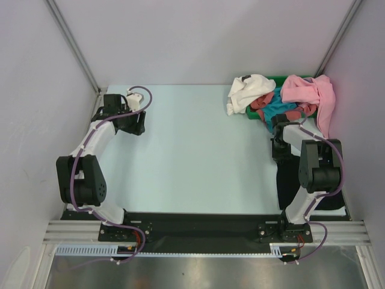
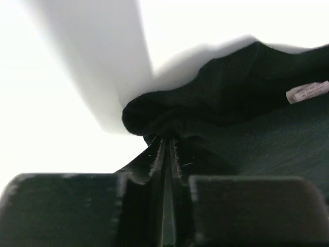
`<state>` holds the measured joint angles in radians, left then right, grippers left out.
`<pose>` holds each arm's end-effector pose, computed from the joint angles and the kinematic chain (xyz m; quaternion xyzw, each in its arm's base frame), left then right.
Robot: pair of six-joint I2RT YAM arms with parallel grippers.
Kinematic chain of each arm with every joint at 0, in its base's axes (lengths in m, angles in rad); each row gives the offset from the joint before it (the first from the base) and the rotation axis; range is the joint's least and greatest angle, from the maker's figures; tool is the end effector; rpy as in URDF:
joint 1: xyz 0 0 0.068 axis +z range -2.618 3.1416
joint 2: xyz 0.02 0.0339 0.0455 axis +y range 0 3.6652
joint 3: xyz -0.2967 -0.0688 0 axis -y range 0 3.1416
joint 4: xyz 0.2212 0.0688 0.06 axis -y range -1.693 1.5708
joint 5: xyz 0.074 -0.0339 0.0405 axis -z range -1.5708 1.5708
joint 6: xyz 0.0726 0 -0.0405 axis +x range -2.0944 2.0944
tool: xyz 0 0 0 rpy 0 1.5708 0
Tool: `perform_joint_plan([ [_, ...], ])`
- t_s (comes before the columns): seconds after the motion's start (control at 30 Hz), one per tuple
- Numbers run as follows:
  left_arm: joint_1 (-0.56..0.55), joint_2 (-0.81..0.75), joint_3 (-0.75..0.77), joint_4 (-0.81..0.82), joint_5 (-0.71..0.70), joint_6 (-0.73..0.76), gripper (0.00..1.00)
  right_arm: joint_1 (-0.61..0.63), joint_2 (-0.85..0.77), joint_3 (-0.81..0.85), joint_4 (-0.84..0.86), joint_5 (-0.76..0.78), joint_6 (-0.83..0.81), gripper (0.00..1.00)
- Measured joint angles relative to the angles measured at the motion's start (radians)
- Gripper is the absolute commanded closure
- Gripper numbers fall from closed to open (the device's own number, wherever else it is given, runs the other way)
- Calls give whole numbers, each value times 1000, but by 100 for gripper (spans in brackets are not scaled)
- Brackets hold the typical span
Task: Fold and stack the t-shirts
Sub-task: Neatly place the folded tshirt to the corner
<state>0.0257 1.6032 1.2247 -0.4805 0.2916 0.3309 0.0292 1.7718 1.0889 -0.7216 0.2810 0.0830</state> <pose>0.3515 -0.0118 0.2754 0.1910 0.9089 -0.0729 0.3634 0.3129 -0.0110 0.1694 0.0382 0.9861 -0.1347 0.0899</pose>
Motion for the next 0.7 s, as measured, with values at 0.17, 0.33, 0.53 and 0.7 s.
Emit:
perform_joint_plan([
  [0.17, 1, 0, -2, 0, 0, 6, 36, 11, -16, 0, 10, -35, -28, 56],
  [0.33, 1, 0, -2, -1, 0, 11, 36, 22, -89, -6, 35, -173, -43, 47],
  [0.53, 1, -2, -3, -2, -1, 14, 36, -2, -304, -37, 114, -386, -49, 45],
  [0.7, 3, -42, -31, -13, -2, 21, 36, -88, -383, -77, 152, -437, -13, 44],
])
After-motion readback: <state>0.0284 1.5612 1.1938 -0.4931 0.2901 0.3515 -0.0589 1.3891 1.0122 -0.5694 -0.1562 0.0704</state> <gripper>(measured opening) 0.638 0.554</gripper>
